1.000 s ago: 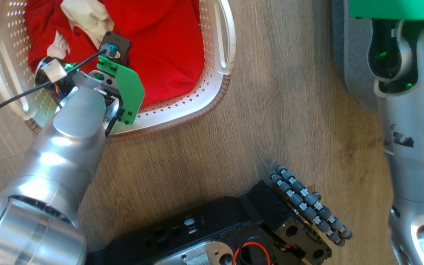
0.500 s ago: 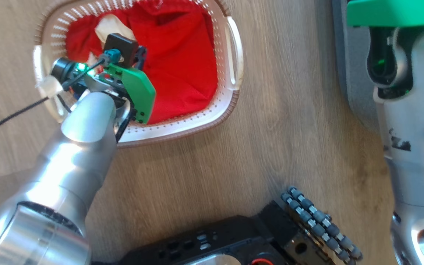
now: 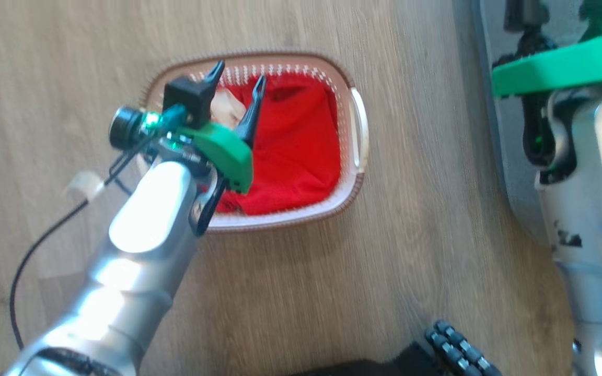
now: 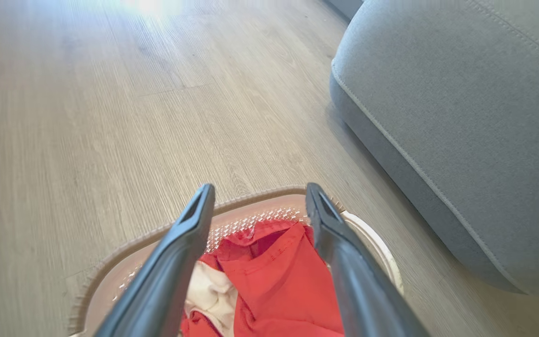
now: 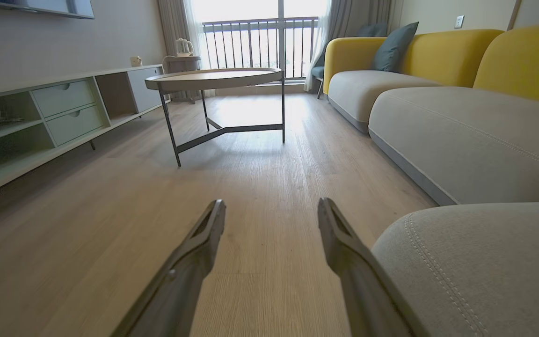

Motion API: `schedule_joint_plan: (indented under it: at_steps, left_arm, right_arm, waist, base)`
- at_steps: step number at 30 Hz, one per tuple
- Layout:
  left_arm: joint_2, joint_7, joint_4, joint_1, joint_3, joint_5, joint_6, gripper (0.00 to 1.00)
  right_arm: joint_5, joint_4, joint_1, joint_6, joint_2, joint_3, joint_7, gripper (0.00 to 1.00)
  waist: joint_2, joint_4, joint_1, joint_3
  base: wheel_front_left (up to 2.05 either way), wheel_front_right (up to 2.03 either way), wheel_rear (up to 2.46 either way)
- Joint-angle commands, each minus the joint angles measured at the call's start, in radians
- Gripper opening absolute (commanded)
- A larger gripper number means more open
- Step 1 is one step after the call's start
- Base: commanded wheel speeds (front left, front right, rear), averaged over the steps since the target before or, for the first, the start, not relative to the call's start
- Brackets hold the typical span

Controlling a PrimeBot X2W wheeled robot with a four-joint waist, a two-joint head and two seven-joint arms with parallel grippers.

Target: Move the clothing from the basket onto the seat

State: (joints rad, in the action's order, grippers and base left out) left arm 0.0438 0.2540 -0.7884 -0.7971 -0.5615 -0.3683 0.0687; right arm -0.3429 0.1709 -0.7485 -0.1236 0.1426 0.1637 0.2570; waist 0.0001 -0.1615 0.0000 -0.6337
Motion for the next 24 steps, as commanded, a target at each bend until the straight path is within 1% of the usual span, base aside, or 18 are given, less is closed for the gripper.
schedule_joint_plan:
  at_steps: [1, 6, 12, 24]
  left_arm:
    - [0.015, 0.008, 0.042, 0.022, 0.042, 0.011, -0.004, 1.0]
    - [0.017, 0.008, 0.12, 0.11, 0.13, 0.044, -0.002, 1.0]
    - [0.018, 0.008, 0.18, 0.209, 0.23, 0.081, 0.005, 1.0]
    - [0.026, 0.008, 0.326, 0.369, 0.399, 0.169, 0.015, 1.0]
  right_arm:
    - [0.001, -0.024, 0.034, -0.007, 0.006, 0.006, 0.005, 1.0]
    - [-0.003, -0.002, 0.086, -0.007, 0.021, 0.004, 0.005, 1.0]
    - [-0.004, 0.021, 0.155, -0.007, 0.023, 0.006, 0.005, 1.0]
    - [-0.008, 0.043, 0.266, -0.007, 0.014, -0.002, 0.005, 1.0]
  waist:
    - [-0.0001, 0.044, 0.0, 0.084]
    - [-0.0001, 0.074, 0.0, 0.175]
    - [-0.0001, 0.103, 0.0, 0.283]
    - [-0.0001, 0.126, 0.0, 0.419]
  base:
    - [0.0, 0.0, 0.0]
    - [0.0, 0.0, 0.0]
    - [0.0, 0.0, 0.0]
    - [0.0, 0.0, 0.0]
